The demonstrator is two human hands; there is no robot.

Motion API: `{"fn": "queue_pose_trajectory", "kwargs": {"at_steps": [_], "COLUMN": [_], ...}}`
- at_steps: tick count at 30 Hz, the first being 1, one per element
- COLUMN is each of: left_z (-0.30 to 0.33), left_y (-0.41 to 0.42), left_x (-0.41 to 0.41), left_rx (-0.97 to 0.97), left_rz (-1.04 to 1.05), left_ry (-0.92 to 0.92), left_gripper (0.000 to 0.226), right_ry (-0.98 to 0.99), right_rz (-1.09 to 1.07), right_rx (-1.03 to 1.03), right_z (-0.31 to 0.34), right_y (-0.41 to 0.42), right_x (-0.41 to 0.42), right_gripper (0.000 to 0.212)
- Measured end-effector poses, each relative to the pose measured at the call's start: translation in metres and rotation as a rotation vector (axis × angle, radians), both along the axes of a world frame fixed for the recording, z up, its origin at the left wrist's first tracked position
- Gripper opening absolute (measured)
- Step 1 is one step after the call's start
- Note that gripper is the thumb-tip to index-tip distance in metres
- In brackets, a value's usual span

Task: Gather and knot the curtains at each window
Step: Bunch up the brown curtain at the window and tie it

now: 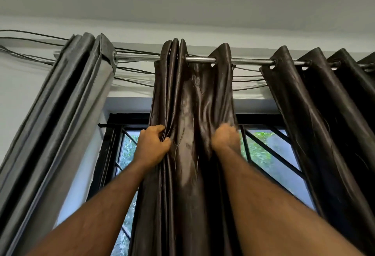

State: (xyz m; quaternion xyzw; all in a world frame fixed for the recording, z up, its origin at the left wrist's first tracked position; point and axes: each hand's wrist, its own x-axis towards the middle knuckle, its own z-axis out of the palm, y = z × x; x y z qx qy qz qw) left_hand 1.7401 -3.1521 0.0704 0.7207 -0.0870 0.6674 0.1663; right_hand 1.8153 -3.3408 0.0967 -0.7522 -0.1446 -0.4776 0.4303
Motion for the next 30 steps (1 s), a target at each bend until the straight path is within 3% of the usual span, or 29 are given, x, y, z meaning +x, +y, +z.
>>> {"fn": "queue_pose_trajectory", "kwargs": {"at_steps": [3, 5, 9, 13, 16, 25, 27, 30], "left_z": [0.003, 0.007, 0.002, -0.010, -0.022, -0.045, -0.081, -0.160], "left_y": [0.005, 0.019, 0.027, 0.010, 0.004, -0.029, -0.028, -0.015], "left_x": [-0.005, -0.013, -0.019, -0.005, 0.011, 0.018, 0.018, 0.022], "left_rx": [0.001, -0.048, 0.038, -0.013, -0.038, -0.180, -0.233, -0.430], "left_rz": [-0.078, -0.098, -0.109, -0.157, -0.158, -0.284, -0.374, -0.509], "left_ry": [-0.062, -0.131, -0.055, -0.056, -0.042, -0.177, -0.123, -0.067], "left_gripper": [0.008, 0.011, 0.030, 0.023, 0.010, 0.005, 0.003, 0.013], "right_ry": [-0.190, -0.261, -0.308, -0.346, -0.391, -0.589, -0.529, -0.470], "right_rz": [0.363, 0.455, 0.492, 0.434, 0.439, 0.544, 0.591, 0.655], "right_rx": [-0.322, -0.460, -0.329, -0.109, -0.086, -0.043, -0.053, -0.076], "right_z": [0.027, 0.040, 0.020, -0.027, -0.047, -0.051, -0.081, -0.152], "right_y": [0.079, 0.099, 0.082, 0.068, 0.069, 0.060, 0.057, 0.053], "right_x": [-0.039, -0.052, -0.011, 0.027, 0.033, -0.011, -0.009, -0.014], "right_gripper": [0.027, 0.025, 0.022, 0.023, 0.022, 0.013, 0.024, 0.057]}}
